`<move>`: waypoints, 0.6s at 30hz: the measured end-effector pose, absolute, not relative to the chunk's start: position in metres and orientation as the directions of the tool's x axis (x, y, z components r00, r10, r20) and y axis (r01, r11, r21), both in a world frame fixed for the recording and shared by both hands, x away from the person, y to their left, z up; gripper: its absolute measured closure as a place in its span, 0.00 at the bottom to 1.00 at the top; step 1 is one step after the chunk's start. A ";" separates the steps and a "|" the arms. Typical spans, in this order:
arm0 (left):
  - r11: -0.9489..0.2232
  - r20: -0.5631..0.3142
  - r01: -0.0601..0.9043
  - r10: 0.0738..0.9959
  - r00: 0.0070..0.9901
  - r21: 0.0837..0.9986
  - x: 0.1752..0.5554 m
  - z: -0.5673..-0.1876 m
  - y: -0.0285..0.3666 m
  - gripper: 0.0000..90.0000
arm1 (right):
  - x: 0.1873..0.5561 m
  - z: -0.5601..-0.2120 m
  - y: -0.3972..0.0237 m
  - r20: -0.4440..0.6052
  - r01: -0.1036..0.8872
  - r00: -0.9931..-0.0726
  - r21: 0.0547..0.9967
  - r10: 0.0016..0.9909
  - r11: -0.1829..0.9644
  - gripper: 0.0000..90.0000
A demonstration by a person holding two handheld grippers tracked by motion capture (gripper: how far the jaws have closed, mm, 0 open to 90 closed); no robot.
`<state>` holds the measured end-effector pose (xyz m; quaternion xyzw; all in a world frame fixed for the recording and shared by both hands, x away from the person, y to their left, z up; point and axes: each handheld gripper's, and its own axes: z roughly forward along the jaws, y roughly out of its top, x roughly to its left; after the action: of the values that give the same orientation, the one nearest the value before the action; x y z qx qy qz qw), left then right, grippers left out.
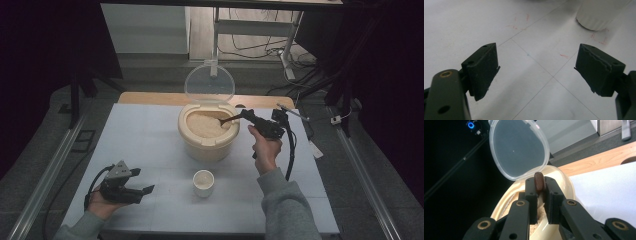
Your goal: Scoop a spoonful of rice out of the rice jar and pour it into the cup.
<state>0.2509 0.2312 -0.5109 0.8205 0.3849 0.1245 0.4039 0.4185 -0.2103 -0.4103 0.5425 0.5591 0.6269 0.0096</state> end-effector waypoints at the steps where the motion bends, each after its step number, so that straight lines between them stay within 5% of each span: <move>1: -0.377 -0.106 0.531 0.732 0.672 0.759 0.251 -0.511 0.231 0.20 | 0.419 -0.411 -0.211 0.683 0.596 -0.404 0.701 0.609 -0.392 0.91; 18: -0.391 -0.090 0.525 0.732 0.675 0.756 0.251 -0.511 0.230 0.20 | 0.418 -0.407 -0.221 0.751 0.621 -0.382 0.640 0.538 -0.453 0.92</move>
<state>0.2508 0.2300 -0.5105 0.8237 0.3817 0.1300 0.3987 0.4176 -0.2212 -0.4072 0.5551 0.5221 0.6467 -0.0320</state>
